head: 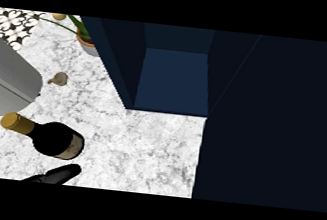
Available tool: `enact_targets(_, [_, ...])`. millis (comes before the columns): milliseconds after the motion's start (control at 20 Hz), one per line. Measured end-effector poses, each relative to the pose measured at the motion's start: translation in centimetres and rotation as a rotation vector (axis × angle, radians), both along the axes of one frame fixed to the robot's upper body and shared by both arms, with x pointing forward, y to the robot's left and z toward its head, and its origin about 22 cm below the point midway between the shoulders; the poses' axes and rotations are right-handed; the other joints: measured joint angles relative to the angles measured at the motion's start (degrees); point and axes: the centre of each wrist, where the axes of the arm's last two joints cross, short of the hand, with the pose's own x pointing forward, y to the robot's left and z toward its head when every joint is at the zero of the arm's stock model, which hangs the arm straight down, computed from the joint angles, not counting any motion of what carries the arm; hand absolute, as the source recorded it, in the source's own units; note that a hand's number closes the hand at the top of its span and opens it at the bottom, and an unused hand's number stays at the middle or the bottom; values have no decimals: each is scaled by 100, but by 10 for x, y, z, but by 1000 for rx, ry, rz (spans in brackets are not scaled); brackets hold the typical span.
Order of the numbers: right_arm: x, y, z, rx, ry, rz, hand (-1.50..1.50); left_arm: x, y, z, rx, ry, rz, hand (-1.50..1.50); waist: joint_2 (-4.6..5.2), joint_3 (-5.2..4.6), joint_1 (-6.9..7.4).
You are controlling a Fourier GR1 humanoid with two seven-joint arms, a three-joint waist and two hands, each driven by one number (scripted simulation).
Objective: Pick up the wine, place it into the cabinet and close the cabinet
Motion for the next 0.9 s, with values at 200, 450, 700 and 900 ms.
enact_targets(200, [0, 5, 0, 15, 2, 10, -150, -4, 17, -2, -33, 19, 8, -150, -2, -4, 14])
enact_targets(450, [0, 3, -2, 10, -3, 7, -150, -13, 35, -5, -114, 8, -14, -150, 4, -4, 10])
enact_targets(700, [0, 2, 3, -6, 2, -6, -150, -12, 49, -27, -147, 31, -40, -150, 7, -4, -1])
enact_targets(900, [-1, 6, 3, 0, 7, 9, -150, -9, 60, -49, -168, 54, -43, -150, 9, -3, -7])
